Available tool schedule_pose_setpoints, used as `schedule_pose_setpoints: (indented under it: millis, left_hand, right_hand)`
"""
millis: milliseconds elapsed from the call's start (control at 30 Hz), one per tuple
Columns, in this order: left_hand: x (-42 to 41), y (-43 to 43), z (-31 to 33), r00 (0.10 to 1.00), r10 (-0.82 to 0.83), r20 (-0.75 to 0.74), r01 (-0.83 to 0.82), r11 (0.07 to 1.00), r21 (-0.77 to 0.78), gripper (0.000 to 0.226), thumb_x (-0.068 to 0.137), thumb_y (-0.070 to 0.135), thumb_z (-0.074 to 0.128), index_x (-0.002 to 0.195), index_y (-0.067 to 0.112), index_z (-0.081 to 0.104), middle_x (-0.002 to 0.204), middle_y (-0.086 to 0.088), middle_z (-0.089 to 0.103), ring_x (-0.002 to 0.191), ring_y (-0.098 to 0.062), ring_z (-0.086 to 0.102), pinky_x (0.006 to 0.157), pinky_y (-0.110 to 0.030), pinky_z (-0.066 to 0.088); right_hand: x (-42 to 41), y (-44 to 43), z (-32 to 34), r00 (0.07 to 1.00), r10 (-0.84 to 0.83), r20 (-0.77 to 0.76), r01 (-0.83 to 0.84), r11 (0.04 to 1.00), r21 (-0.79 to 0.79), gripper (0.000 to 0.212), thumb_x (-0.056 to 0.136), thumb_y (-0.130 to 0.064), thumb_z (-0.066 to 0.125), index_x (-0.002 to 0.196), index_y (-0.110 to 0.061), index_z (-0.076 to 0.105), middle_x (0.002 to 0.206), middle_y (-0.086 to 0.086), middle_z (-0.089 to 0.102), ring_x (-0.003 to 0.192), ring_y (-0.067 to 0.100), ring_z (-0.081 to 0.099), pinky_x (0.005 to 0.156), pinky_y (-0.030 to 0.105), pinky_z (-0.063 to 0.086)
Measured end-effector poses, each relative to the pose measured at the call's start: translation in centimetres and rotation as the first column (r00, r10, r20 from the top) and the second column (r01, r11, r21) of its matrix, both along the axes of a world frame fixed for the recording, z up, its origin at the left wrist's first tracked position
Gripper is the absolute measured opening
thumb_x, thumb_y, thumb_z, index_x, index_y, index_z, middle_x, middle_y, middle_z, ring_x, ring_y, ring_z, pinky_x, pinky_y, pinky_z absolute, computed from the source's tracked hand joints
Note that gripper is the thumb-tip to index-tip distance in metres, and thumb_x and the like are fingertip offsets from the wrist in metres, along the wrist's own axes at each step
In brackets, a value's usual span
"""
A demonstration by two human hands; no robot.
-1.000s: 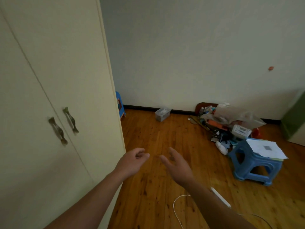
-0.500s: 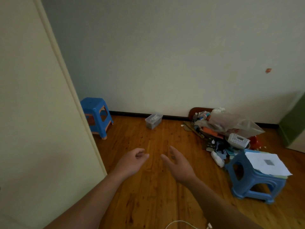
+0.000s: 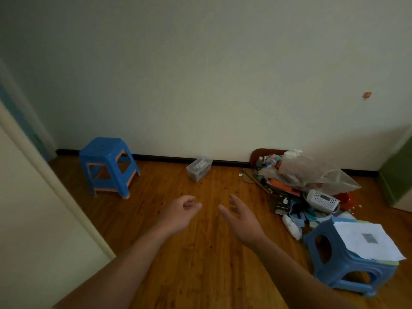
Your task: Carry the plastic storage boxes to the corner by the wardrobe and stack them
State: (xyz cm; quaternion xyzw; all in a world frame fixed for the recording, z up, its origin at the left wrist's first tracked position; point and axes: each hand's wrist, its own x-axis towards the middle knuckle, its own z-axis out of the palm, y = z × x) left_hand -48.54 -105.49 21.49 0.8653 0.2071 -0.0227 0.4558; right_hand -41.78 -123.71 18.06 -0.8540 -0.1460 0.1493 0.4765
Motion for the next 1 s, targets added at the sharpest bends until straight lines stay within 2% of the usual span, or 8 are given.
schedule_pose_setpoints:
  millis: [267,400,600,733,867,1000]
  left_hand:
    - [12.0,4.7,-2.3,1.000,-0.008,0.008,0.009,1.000,-0.025,0.048,0.093,0.045,0.056,0.136,0.025,0.050,0.131,0.004,0.058,0.103,-0.004,0.051,0.073,-0.017,0.040]
    - [19.0,8.2,-2.3,1.000,-0.006,-0.008,0.005,0.998,-0.062,0.047,0.093,0.042,0.057,0.136,0.023,0.050,0.131,0.002,0.057,0.114,-0.011,0.054,0.084,-0.024,0.044]
    - [27.2,13.6,-1.3,0.999,-0.014,0.044,0.015,1.000,-0.021,0.047,0.093,0.046,0.055,0.135,0.024,0.052,0.126,0.004,0.059,0.104,-0.009,0.055,0.074,-0.023,0.044]
    - [31.1,15.5,-1.6,0.999,0.001,0.048,0.000,1.000,-0.022,0.046,0.092,0.045,0.057,0.132,0.022,0.056,0.124,0.002,0.063,0.107,-0.012,0.059,0.088,-0.032,0.050]
    - [35.0,16.7,-2.1,0.999,0.004,0.047,-0.004,1.000,-0.003,0.045,0.092,0.045,0.057,0.131,0.024,0.055,0.124,0.004,0.062,0.101,-0.007,0.058,0.076,-0.023,0.046]
    - [39.8,17.3,-2.4,0.998,0.028,0.055,-0.028,1.000,-0.003,0.047,0.093,0.046,0.055,0.134,0.024,0.052,0.126,0.003,0.060,0.094,-0.001,0.054,0.064,-0.015,0.040]
  right_hand:
    - [11.3,4.0,0.3,0.998,-0.057,0.015,0.057,0.998,-0.027,0.072,0.087,-0.060,0.053,0.148,-0.033,0.027,0.150,-0.006,0.038,0.129,0.011,0.044,0.101,0.038,0.045]
    - [17.4,7.5,1.2,0.997,-0.073,0.019,0.074,0.996,-0.049,0.071,0.089,-0.056,0.052,0.149,-0.031,0.026,0.150,-0.004,0.039,0.129,0.012,0.044,0.102,0.040,0.045]
    - [25.0,12.2,2.3,0.995,-0.090,0.036,0.091,0.995,-0.031,0.071,0.089,-0.055,0.053,0.150,-0.028,0.027,0.151,-0.003,0.038,0.132,0.014,0.042,0.105,0.042,0.043]
    - [29.0,14.0,2.2,0.995,-0.073,0.061,0.076,0.996,-0.041,0.071,0.089,-0.057,0.052,0.149,-0.029,0.026,0.151,-0.003,0.038,0.131,0.013,0.043,0.104,0.040,0.043]
    - [33.6,15.0,1.9,0.996,-0.051,0.072,0.055,0.997,-0.058,0.073,0.088,-0.060,0.050,0.149,-0.029,0.025,0.150,-0.003,0.038,0.129,0.013,0.044,0.100,0.034,0.042]
    - [38.8,15.5,1.4,0.998,-0.022,0.059,0.025,0.999,-0.048,0.074,0.088,-0.061,0.050,0.150,-0.028,0.025,0.150,-0.002,0.039,0.128,0.013,0.044,0.099,0.034,0.043]
